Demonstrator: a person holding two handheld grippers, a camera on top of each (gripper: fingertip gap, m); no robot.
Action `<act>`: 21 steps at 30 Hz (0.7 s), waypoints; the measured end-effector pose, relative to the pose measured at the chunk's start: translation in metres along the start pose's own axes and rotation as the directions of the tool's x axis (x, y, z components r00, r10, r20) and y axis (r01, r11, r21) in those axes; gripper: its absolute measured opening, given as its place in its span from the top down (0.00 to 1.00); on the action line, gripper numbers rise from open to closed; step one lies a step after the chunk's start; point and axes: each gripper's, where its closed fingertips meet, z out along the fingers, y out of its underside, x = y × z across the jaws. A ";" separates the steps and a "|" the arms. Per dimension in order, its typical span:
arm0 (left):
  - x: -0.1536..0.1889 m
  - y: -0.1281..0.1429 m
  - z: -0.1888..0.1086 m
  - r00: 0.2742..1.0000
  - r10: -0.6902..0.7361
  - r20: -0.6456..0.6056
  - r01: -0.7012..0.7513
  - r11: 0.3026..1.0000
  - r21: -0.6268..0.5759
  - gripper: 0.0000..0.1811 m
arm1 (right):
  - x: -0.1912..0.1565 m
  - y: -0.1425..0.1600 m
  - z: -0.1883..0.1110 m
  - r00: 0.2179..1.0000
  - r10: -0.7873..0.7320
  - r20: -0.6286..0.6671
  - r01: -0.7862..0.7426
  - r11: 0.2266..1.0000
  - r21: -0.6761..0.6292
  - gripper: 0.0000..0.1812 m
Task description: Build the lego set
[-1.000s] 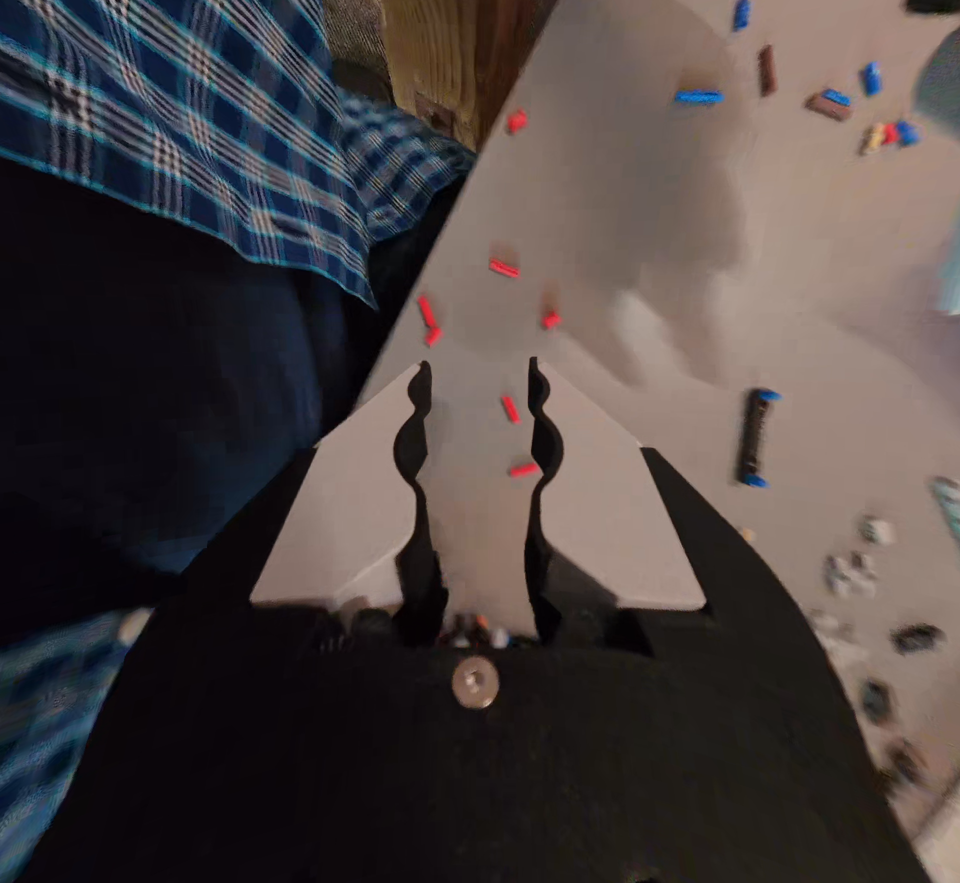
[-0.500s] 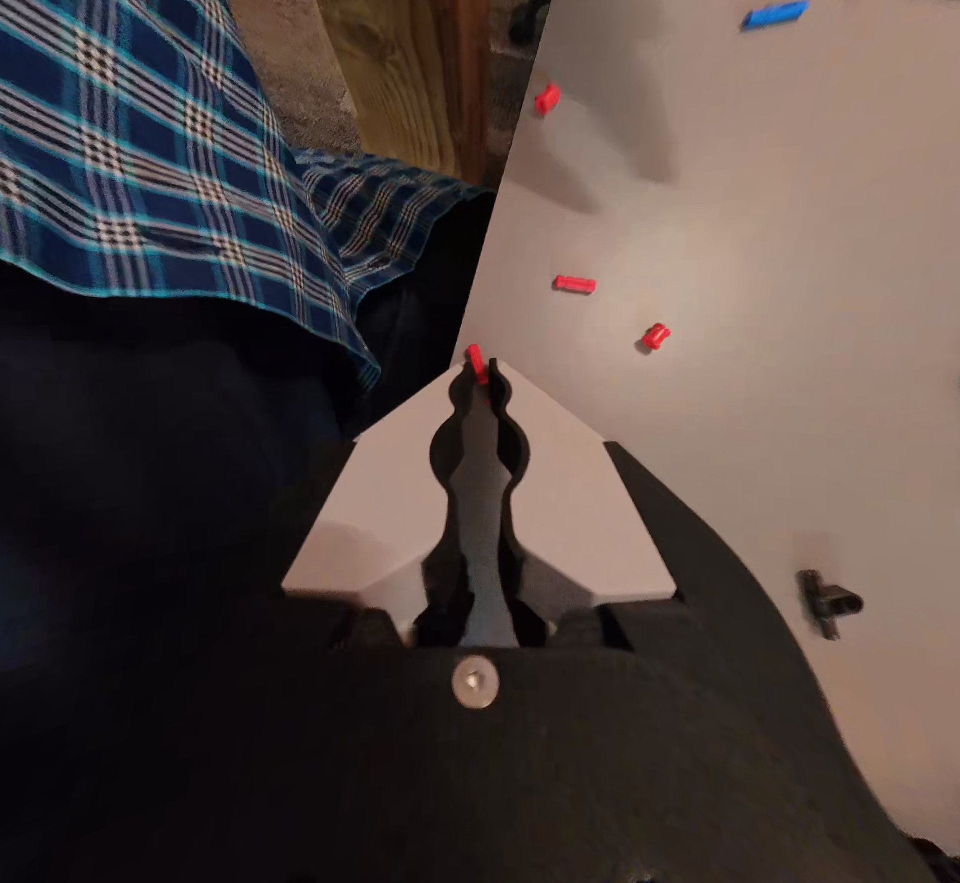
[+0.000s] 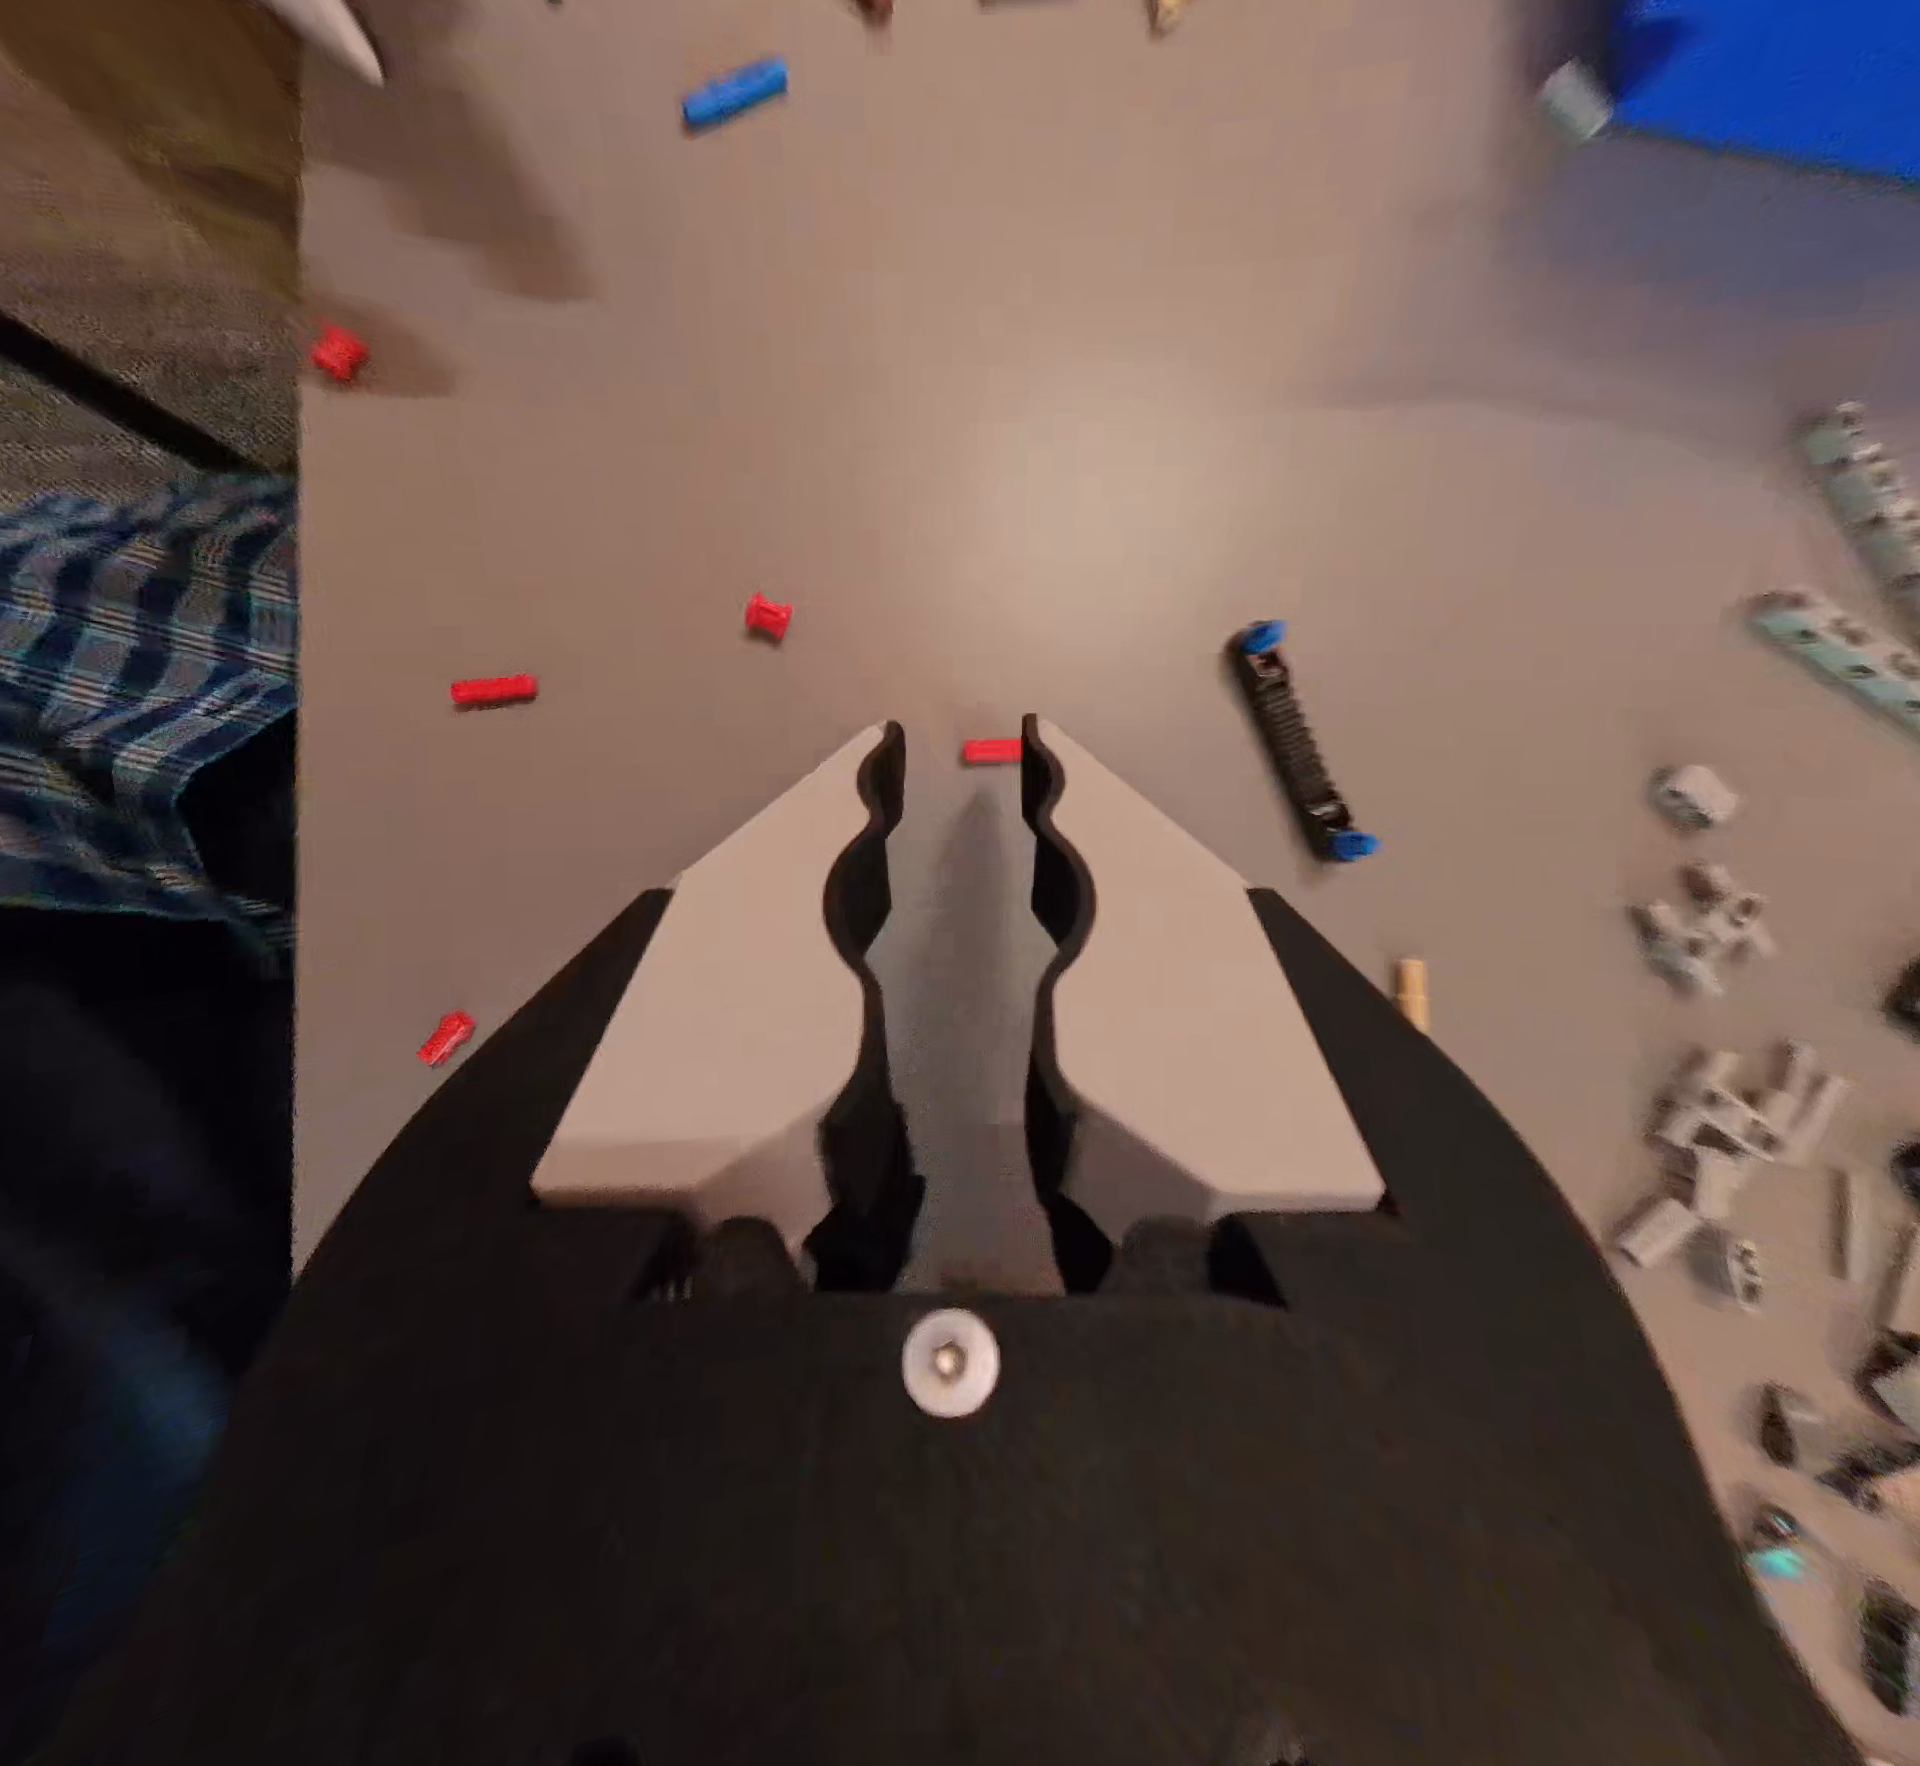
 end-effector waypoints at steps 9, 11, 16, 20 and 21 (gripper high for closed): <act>0.038 0.038 0.001 0.995 0.041 -0.094 -0.048 0.997 -0.065 0.83 | -0.083 0.023 -0.045 0.985 0.015 0.172 -0.020 0.999 0.027 0.89; 0.040 0.043 0.006 0.994 0.075 -0.084 -0.082 0.993 -0.088 0.85 | -0.091 0.035 -0.038 0.984 0.048 0.174 -0.051 0.999 0.012 0.88; 0.040 0.047 0.015 0.992 0.094 -0.080 -0.104 0.986 -0.127 0.87 | -0.098 0.045 -0.025 0.986 0.077 0.147 -0.080 0.997 0.015 0.89; 0.040 0.046 0.020 0.992 0.103 -0.080 -0.112 0.986 -0.120 0.94 | -0.097 0.045 -0.023 0.989 0.065 0.131 -0.070 0.997 0.033 0.93; 0.039 0.046 0.021 0.992 0.105 -0.074 -0.113 0.987 -0.118 0.95 | -0.095 0.046 -0.023 0.991 0.060 0.122 -0.065 0.997 0.037 0.95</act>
